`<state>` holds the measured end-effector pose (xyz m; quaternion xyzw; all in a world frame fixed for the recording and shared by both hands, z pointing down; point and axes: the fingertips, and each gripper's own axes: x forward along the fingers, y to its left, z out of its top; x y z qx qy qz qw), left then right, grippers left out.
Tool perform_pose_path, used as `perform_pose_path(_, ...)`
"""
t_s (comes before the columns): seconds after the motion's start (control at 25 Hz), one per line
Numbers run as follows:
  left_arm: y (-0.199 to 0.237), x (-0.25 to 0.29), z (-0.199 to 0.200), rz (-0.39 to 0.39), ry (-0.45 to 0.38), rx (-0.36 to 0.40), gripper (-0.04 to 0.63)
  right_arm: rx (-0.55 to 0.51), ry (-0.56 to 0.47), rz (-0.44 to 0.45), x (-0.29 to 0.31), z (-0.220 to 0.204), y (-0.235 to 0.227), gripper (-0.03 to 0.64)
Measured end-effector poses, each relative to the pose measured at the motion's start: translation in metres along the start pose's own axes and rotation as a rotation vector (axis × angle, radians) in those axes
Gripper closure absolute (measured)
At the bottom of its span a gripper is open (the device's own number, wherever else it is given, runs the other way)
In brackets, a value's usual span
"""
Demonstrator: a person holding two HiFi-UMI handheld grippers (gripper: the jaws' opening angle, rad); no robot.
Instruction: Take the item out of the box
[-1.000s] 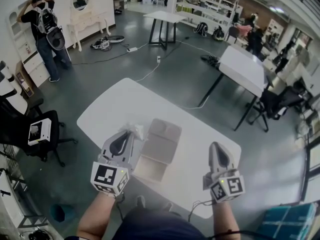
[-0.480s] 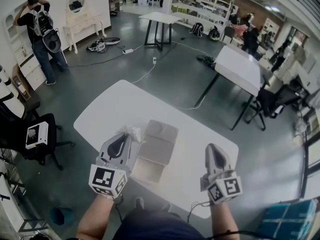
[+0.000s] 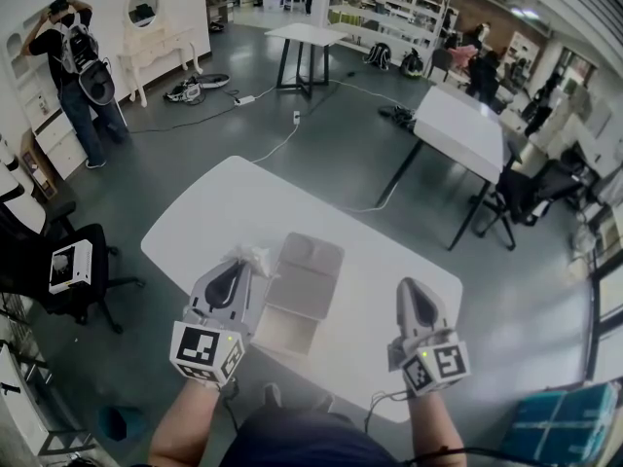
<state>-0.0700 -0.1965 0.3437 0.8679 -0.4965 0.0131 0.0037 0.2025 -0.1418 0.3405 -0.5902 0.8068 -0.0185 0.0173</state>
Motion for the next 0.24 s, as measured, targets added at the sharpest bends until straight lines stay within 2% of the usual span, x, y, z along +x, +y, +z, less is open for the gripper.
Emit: perform_pose_path(0.24, 0.0014, 0.0003, -0.0032, -0.001, 0.001, -0.001, 0.561, -0.002, -0.006, 0.002, 0.001, -0.0008, 0.001, 0.598)
